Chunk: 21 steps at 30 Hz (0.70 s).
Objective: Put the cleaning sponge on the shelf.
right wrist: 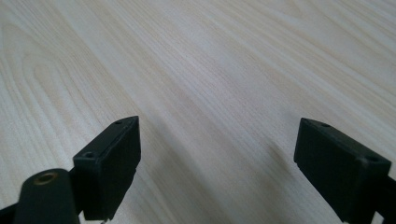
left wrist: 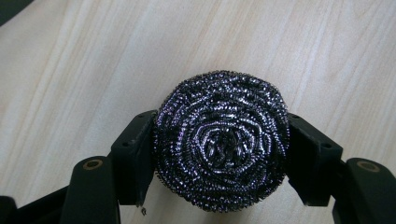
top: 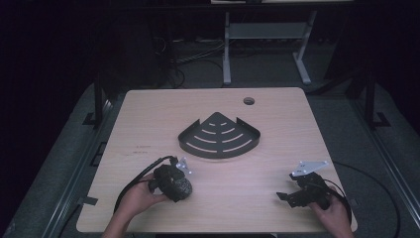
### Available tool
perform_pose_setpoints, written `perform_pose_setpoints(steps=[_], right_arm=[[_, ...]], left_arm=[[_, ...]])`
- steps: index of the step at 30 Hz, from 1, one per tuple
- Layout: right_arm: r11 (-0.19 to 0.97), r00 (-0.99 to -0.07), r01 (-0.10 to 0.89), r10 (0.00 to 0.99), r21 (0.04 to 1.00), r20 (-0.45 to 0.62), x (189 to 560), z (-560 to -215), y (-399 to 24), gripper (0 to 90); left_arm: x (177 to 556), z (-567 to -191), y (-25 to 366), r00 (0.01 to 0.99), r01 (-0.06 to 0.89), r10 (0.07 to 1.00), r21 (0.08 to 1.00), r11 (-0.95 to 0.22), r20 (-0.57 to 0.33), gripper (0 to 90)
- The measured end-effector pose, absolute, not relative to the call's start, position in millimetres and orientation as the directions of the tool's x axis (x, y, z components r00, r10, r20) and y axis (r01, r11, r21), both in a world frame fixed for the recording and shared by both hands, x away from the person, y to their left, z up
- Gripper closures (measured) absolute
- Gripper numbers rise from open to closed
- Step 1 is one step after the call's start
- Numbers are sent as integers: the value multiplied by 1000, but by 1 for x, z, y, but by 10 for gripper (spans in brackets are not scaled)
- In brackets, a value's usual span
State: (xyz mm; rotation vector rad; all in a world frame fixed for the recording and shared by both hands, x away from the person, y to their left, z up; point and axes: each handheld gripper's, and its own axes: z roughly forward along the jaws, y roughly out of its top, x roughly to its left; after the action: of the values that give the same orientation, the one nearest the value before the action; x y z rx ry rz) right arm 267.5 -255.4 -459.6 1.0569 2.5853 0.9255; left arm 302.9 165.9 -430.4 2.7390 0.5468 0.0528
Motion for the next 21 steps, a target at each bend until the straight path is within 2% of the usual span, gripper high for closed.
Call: perform_pose_setpoints(steps=[8, 21], right_arm=[[547, -725, 564, 687, 619, 53, 268, -460, -253, 144], [546, -725, 563, 687, 621, 53, 268, -460, -254, 144]], left_arm=[[309, -425, 165, 926, 365, 375, 376, -852, -50, 329], [318, -417, 161, 928, 362, 368, 371, -855, -58, 329]])
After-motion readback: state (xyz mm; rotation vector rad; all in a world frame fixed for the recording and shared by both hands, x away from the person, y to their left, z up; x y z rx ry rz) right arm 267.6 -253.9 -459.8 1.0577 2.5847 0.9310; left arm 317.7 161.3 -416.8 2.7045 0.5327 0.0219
